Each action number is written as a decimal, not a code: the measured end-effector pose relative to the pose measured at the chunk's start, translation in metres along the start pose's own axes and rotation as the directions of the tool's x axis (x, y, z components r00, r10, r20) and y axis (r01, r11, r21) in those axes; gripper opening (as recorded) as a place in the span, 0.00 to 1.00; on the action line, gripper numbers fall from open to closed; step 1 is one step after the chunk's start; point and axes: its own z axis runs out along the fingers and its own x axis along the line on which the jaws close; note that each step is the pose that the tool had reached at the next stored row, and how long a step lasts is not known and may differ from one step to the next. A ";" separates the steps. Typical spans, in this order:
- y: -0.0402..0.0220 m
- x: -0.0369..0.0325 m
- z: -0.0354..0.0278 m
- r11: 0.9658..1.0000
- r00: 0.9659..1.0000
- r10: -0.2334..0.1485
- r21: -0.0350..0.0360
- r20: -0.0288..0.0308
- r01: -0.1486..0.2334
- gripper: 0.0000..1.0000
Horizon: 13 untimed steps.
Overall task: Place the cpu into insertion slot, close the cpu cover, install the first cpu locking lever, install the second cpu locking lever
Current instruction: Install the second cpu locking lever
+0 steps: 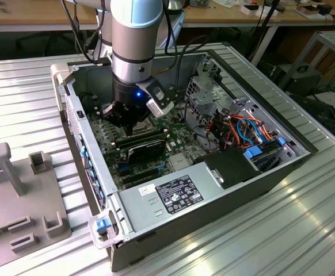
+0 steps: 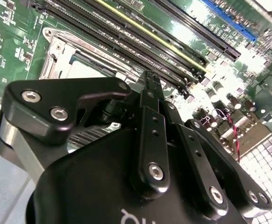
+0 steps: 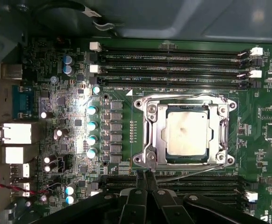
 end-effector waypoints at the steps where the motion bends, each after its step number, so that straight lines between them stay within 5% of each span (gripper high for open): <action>1: 0.0005 0.0000 0.0011 1.000 1.000 0.000 0.000 0.000 0.000 0.11; 8: 0.0023 0.0013 0.0102 1.000 1.000 0.000 -0.006 0.000 0.000 0.11; 13: 0.0033 0.0041 0.0138 1.000 1.000 0.000 -0.017 0.000 0.000 0.11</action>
